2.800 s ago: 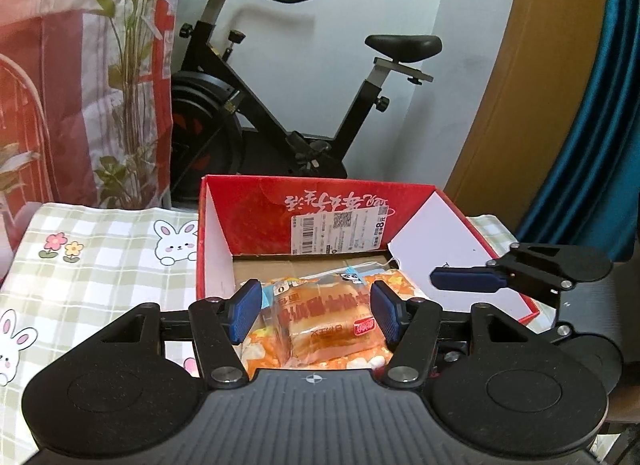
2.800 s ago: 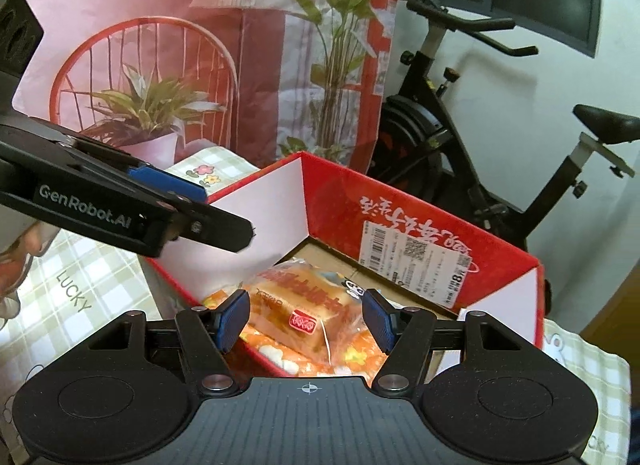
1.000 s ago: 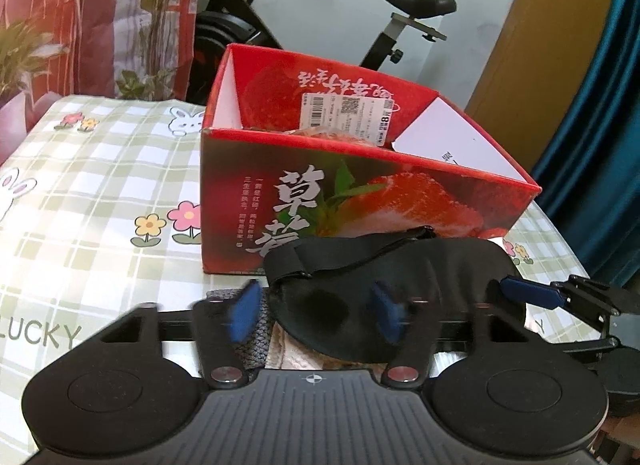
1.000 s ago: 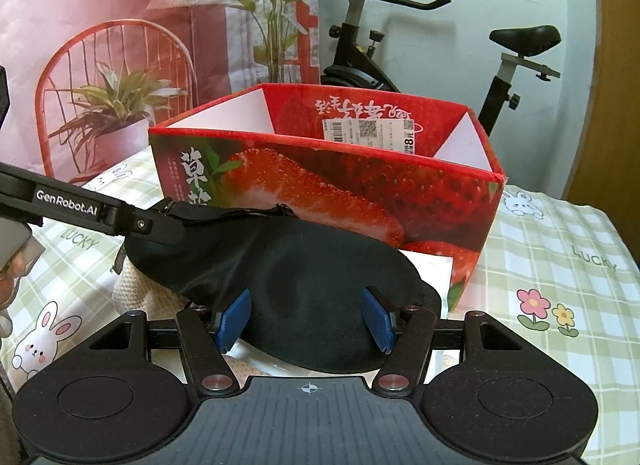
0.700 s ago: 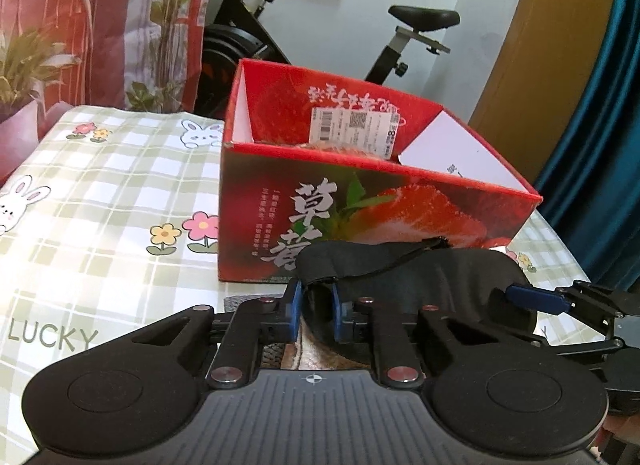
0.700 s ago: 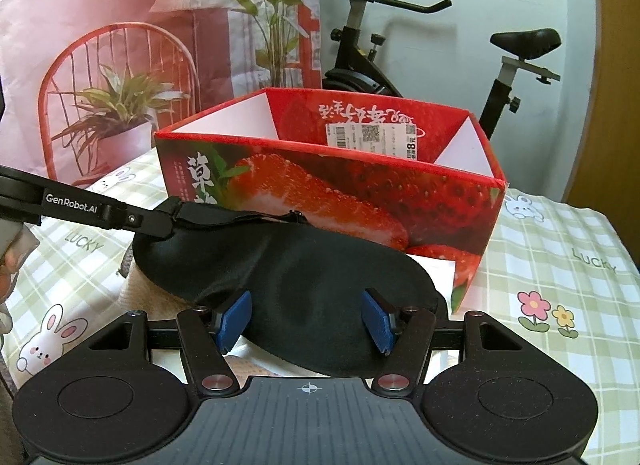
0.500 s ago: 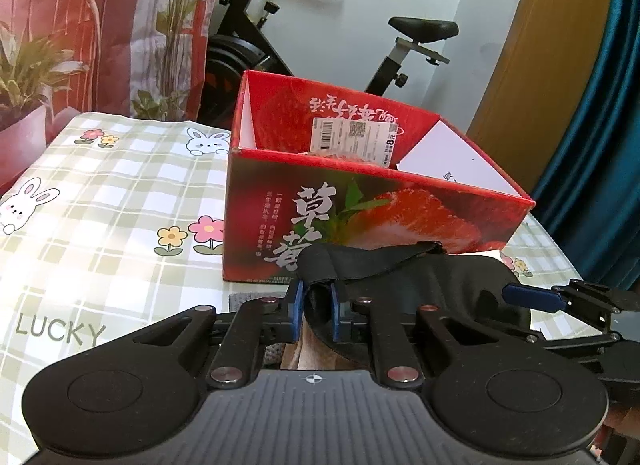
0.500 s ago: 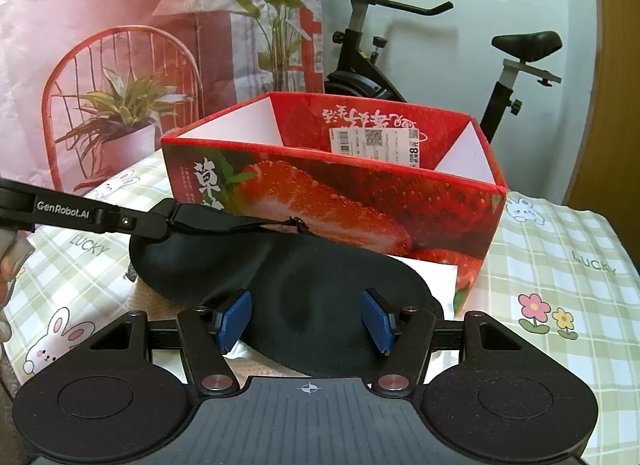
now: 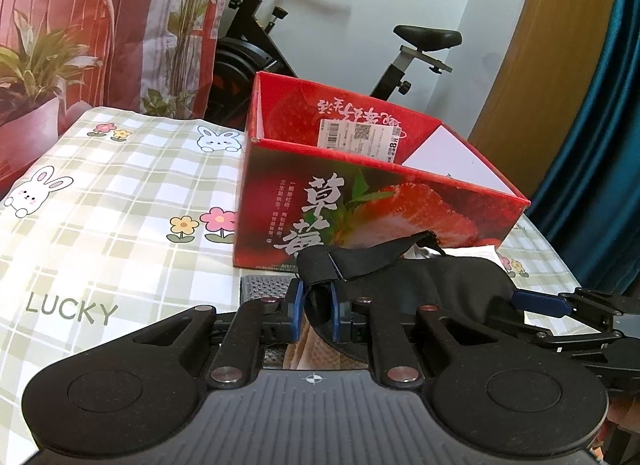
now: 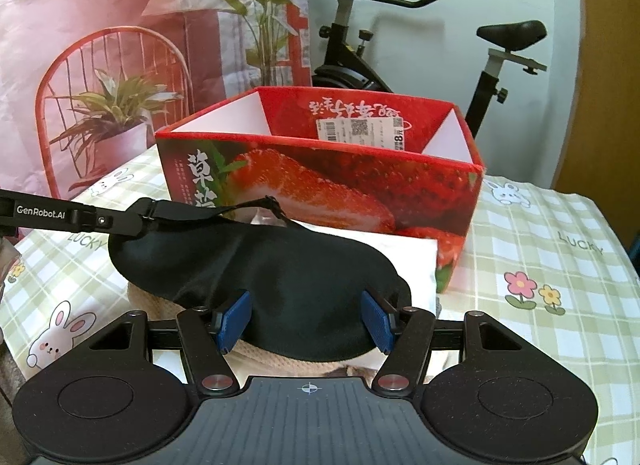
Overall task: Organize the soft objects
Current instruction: 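Grasp the black eye mask with the left tool while the right tool grasps it too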
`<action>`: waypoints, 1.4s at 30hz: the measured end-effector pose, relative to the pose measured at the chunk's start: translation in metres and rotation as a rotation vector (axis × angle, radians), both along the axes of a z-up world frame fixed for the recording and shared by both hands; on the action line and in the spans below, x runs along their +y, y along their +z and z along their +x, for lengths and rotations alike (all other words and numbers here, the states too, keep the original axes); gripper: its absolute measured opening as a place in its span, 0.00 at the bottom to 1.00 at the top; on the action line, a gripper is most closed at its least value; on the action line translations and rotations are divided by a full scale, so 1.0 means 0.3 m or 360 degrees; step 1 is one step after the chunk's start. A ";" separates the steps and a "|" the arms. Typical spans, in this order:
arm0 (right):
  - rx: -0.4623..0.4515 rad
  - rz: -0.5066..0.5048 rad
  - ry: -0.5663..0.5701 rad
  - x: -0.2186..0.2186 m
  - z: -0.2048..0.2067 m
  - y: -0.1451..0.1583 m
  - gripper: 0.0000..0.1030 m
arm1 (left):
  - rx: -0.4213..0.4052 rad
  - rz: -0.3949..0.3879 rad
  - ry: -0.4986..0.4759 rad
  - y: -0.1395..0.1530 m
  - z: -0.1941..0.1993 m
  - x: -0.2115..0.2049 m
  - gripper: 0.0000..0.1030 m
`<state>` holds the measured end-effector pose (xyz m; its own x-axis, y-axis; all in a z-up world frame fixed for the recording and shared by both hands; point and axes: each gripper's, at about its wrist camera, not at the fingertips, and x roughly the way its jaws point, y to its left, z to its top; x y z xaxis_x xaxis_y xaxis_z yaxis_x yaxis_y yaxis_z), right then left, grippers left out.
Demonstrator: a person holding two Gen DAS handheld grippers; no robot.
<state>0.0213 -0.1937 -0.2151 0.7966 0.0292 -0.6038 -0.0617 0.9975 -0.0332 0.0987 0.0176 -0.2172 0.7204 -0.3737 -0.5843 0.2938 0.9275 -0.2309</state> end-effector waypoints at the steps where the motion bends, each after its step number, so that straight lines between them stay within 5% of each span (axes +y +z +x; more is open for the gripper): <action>1: 0.0000 0.0002 -0.0005 -0.003 -0.004 0.000 0.56 | 0.0002 -0.0001 -0.0001 -0.002 -0.002 0.000 0.14; 30: 0.0031 0.0195 -0.0187 -0.082 0.035 -0.052 0.58 | 0.0061 -0.0048 0.0002 -0.056 -0.014 0.016 0.15; 32: 0.0023 0.0187 -0.0168 -0.070 0.034 -0.046 0.54 | 0.0055 -0.0040 0.0000 -0.055 -0.017 0.013 0.15; 37: -0.0016 0.0180 -0.0175 -0.073 0.019 -0.015 0.27 | 0.0007 -0.0046 0.0019 -0.037 -0.024 0.022 0.14; 42: -0.0070 0.0209 -0.0161 -0.078 -0.004 0.023 0.20 | -0.0034 -0.0045 0.0018 -0.014 -0.036 0.015 0.13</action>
<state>0.0202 -0.2171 -0.2081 0.8250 0.0240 -0.5646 0.0376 0.9946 0.0972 0.0880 0.0222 -0.2214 0.7370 -0.3815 -0.5580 0.2886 0.9241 -0.2506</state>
